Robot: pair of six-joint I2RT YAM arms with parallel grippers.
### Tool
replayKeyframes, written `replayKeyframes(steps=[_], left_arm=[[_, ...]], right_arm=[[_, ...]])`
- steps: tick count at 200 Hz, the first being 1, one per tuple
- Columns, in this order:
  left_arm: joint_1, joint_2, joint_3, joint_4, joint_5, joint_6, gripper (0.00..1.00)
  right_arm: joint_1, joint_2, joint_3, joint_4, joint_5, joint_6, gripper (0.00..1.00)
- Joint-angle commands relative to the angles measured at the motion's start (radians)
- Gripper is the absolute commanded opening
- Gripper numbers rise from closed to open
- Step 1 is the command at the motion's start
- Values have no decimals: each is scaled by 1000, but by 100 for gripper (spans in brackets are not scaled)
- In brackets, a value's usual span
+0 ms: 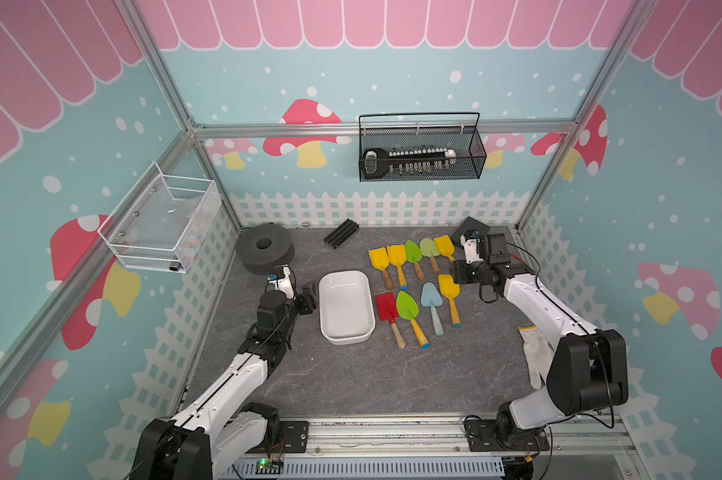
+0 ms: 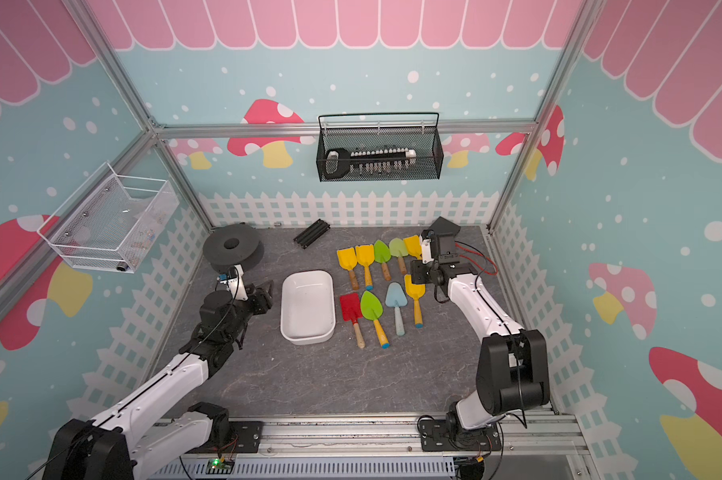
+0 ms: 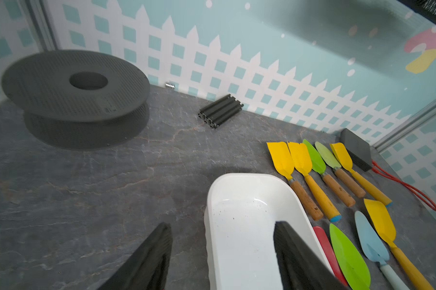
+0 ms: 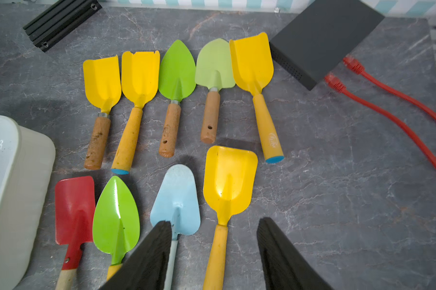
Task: Take the shovel out of the storage box
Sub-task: Reset both arms
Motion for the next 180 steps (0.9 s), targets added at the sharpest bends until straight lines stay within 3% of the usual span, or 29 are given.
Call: replayKeyframes(steps=[1, 4, 9, 38, 60, 85, 127, 142, 162, 180], left_arm=[[3, -55, -49, 100, -173, 136, 99], [4, -60, -56, 115, -186, 150, 99], [7, -65, -73, 142, -207, 170, 99], [47, 4, -139, 328, -320, 263, 99], [84, 99, -141, 395, -334, 307, 99], [115, 176, -142, 428, -299, 334, 99], [139, 243, -109, 386, -250, 344, 99], [139, 237, -107, 368, -222, 316, 99], [152, 278, -157, 539, -138, 254, 99], [152, 339, -135, 556, -138, 259, 99]], right_arm=[[-2, -50, -61, 147, 54, -81, 80], [-3, -58, -76, 169, 61, -87, 95], [-4, -73, -104, 208, 76, -95, 99], [-4, -159, -298, 505, 124, -168, 99], [-4, -200, -425, 681, 174, -222, 99], [-7, -187, -465, 699, 230, -302, 99], [-12, -145, -580, 888, 183, -383, 100], [-17, -155, -579, 867, 183, -384, 100], [-22, -162, -581, 847, 196, -382, 100], [-25, -176, -599, 862, 191, -382, 99]])
